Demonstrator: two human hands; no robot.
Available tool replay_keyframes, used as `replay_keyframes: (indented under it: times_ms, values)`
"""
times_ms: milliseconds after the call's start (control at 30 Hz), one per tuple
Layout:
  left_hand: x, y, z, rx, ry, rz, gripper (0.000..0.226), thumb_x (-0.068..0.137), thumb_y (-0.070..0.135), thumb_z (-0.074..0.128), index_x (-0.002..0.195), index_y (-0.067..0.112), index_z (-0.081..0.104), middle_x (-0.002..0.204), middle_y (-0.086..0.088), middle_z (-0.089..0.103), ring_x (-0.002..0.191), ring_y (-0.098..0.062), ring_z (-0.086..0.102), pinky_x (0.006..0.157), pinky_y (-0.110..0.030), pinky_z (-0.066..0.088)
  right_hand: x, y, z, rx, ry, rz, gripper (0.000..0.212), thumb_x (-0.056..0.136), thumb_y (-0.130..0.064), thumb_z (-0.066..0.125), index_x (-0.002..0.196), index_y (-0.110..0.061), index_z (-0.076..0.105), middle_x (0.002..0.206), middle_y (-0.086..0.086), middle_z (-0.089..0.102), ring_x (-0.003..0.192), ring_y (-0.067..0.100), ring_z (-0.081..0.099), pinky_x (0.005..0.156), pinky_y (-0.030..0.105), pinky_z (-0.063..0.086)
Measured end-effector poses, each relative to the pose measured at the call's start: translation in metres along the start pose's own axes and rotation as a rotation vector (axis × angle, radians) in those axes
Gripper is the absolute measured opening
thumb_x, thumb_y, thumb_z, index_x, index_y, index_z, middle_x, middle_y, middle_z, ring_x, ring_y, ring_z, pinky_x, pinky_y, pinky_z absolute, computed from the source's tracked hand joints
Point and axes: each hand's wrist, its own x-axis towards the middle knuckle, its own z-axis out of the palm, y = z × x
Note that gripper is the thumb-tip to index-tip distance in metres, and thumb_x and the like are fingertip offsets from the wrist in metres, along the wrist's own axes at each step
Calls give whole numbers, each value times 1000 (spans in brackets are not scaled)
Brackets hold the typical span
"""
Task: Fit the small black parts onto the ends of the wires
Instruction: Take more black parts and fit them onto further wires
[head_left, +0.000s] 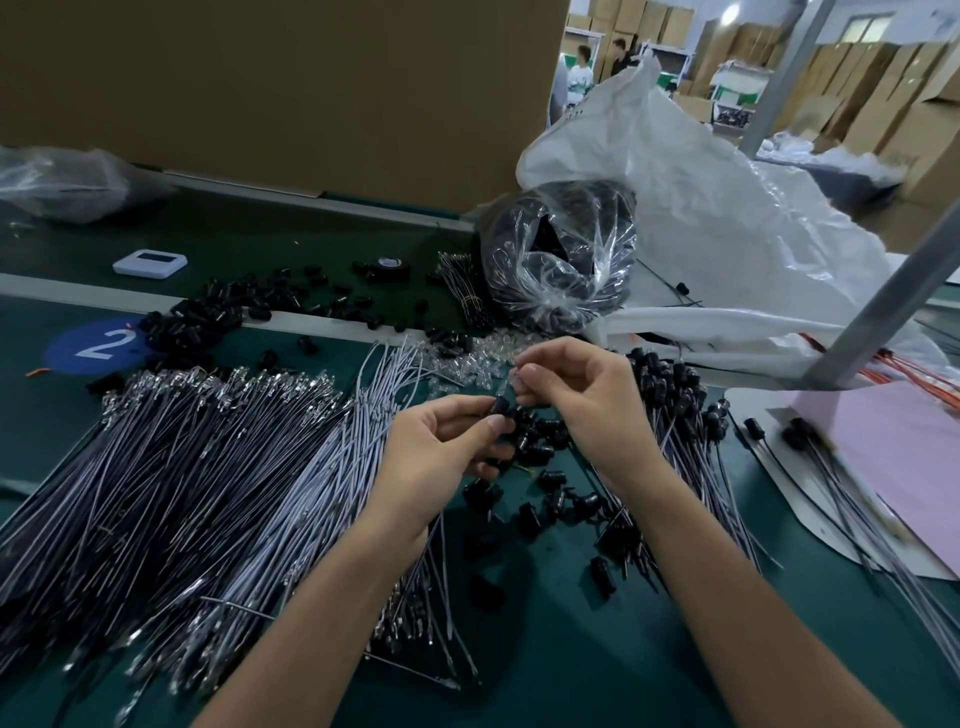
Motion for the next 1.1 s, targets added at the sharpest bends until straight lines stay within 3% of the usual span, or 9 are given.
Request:
replay_keyframes:
  times_ms: [233,533,600,667,767,867,1033,1100]
  values:
    - [-2,-4,6,43,-50,58,18,86,5,69,97,18,72,88,-4,78,75,-18,75,59,-21,56,-27,-6,-5,-63,44,-50,7,87,-4,70,89,-9,74,82,2,74,78,20,70,77,34,59]
    - [0,-6,3,230,-80,199,27,82,0,74,86,26,74,77,-1,77,73,-16,75,60,-22,58,-29,-3,-13,-143,-6,-10,11,81,-7,77,82,-18,78,74,-2,75,70,15,70,68,26,56]
    - [-1,-6,2,265,-127,216,24,82,2,73,88,24,75,78,-2,77,75,-18,75,60,-23,59,-29,-3,-17,-91,-49,26,15,81,-3,76,80,-18,78,72,3,74,63,20,67,63,26,55]
    - [-1,-6,1,268,-167,227,21,82,3,73,91,21,75,81,-4,77,76,-21,76,63,-26,60,-30,-4,-19,20,-89,69,16,80,0,74,79,-16,77,68,4,73,59,15,63,60,21,53]
    - [-2,-5,0,230,-187,236,18,80,7,72,91,20,75,81,-6,77,76,-23,76,65,-26,60,-32,-4,-20,128,-122,105,8,74,-10,76,78,-17,77,69,5,73,63,14,63,61,19,53]
    - [-4,-3,1,208,-220,226,17,76,13,71,92,17,74,81,-6,77,74,-23,75,64,-24,59,-34,-4,-21,164,-149,118,9,68,-18,76,77,-18,77,70,5,73,65,13,65,62,20,54]
    - [-7,-2,1,194,-249,213,16,81,4,70,93,14,74,80,-10,77,74,-24,75,63,-23,59,-36,-6,-24,198,-213,130,7,69,-16,76,74,-19,78,74,4,74,65,10,65,64,20,53]
    - [-9,0,4,162,-259,198,17,78,12,71,95,13,74,82,-10,77,76,-23,75,65,-24,59,-36,-8,-25,201,-216,116,7,71,-17,75,77,-18,78,74,5,73,65,10,63,64,20,52]
